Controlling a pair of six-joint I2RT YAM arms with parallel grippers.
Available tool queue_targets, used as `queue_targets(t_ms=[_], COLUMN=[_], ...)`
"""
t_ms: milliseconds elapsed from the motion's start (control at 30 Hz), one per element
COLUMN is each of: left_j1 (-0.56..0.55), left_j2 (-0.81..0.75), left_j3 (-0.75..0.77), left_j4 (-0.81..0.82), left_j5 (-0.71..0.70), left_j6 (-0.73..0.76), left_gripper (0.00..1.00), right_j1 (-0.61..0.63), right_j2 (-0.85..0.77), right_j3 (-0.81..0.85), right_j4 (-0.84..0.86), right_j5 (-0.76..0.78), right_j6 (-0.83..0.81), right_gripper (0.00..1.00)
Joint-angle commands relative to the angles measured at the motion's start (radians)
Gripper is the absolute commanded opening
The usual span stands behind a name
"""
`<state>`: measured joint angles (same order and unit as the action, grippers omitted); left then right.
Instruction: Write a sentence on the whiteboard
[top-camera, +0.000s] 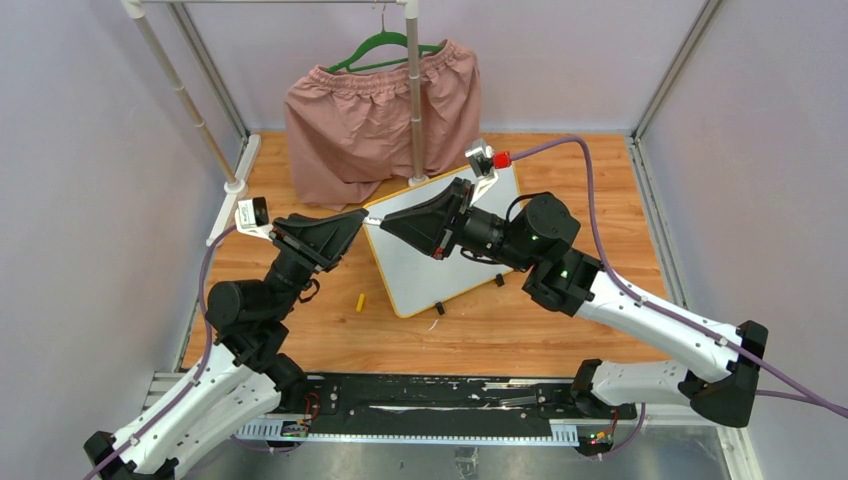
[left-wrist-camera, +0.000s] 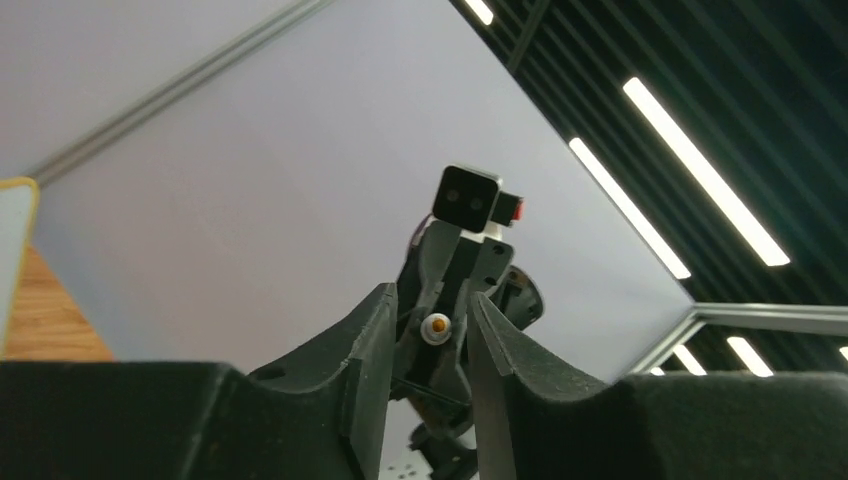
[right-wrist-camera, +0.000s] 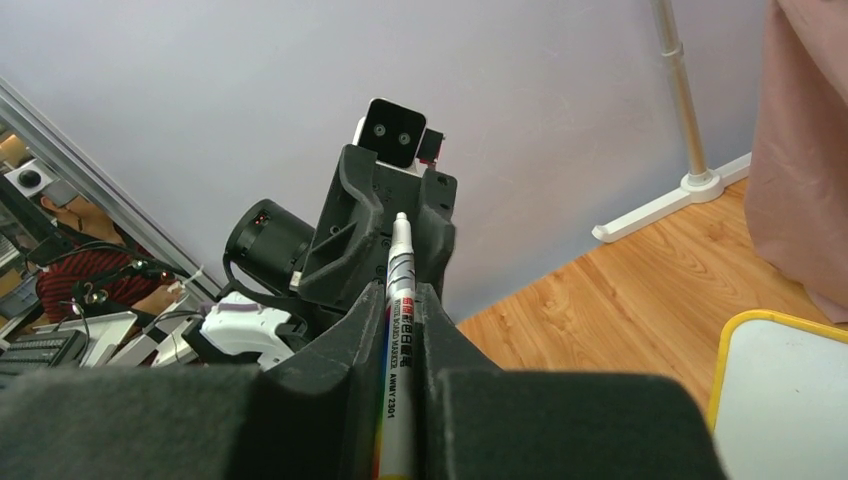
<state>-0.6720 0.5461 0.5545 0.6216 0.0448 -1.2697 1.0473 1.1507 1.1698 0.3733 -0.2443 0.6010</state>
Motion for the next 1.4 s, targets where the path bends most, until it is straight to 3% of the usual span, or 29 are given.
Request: queue_targets(t_ms=[0,67,133,467,633,767,967,1133,1367], left_j1=[-0.009,-0.009,-0.009,-0.009,-0.009,-0.009,-0.009,-0.009,-0.009], left_j2=[-0.014,-0.044,-0.082,-0.210,-0.201,-0.171,-0.137,-0.082,0.039], left_j3=[-0.018,-0.016,-0.015,0.147,0.150,0.116,0.029,0.000,0.135], left_j4=[-0.021,-0.089,-0.158,-0.756,-0.845,-0.849,-0.810,-0.776,-0.919], left_j5=[-0.007,-0.028,-0.043,-0.127,-0.070,-0.015,-0.043,-0.110,-0.327], left_j6=[0.026,0.058,0.109,0.695,0.843,0.901,0.933,0.949,0.869], left_gripper=[0.64,0.85,0.94,0.95,0.95,0.96,0.96,0.97,0.97], right_j1=[-0.001,-0.002,-0.001,0.000,0.000,0.000,0.000,0.000,0.000], right_j2=[-0.056,-0.097,-0.148,-0.493,-0.602,-0.628,-0.636,-0.657,-0.621], right_j3=[0.008,-0.004,-0.022,-0.236,-0.335,-0.353,-0.355,-0.378,-0.427], right_j4=[-0.024,-0.077,-0.138,-0.426,-0.487,-0.544,-0.616,-0.608,-0.487], right_j5=[-0.007,0.027,0.079,0.440,0.573,0.633,0.700,0.730,0.675], right_j6=[-0.039,-0.072,-0.113,-0.294,-0.377,-0.432,-0.491,-0.529,-0.596], right_gripper=[0.00,0.00,0.00,0.00,0.00,0.00,0.00,0.00,0.00])
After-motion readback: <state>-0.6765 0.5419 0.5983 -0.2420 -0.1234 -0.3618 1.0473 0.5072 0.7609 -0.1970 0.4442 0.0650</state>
